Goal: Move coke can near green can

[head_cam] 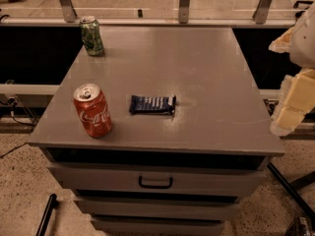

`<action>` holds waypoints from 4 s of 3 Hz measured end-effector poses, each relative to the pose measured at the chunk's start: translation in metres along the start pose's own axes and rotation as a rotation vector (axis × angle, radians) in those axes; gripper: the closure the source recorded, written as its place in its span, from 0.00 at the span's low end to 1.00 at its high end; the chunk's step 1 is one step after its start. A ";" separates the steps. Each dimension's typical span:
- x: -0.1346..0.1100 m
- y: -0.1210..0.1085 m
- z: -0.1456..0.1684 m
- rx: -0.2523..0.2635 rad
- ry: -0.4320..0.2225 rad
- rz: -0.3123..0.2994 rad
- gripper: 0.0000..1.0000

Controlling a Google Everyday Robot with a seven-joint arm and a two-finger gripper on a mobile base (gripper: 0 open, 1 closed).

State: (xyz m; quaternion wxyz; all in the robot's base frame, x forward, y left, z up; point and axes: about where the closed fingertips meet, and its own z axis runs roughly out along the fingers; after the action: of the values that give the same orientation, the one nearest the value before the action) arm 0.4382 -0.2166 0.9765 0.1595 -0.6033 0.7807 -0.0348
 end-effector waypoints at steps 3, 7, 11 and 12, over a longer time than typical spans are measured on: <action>-0.096 -0.043 0.024 0.017 -0.440 -0.063 0.00; -0.312 -0.010 0.015 -0.001 -1.128 -0.156 0.00; -0.310 0.030 0.144 -0.218 -1.277 0.033 0.00; -0.318 0.052 0.146 -0.239 -1.249 -0.016 0.00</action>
Offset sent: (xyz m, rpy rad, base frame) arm 0.0615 0.0521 0.0229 0.4101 -0.1725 0.1581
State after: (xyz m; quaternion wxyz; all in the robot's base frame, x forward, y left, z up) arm 0.5030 0.1204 0.8911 0.5159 -0.5292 0.5346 0.4098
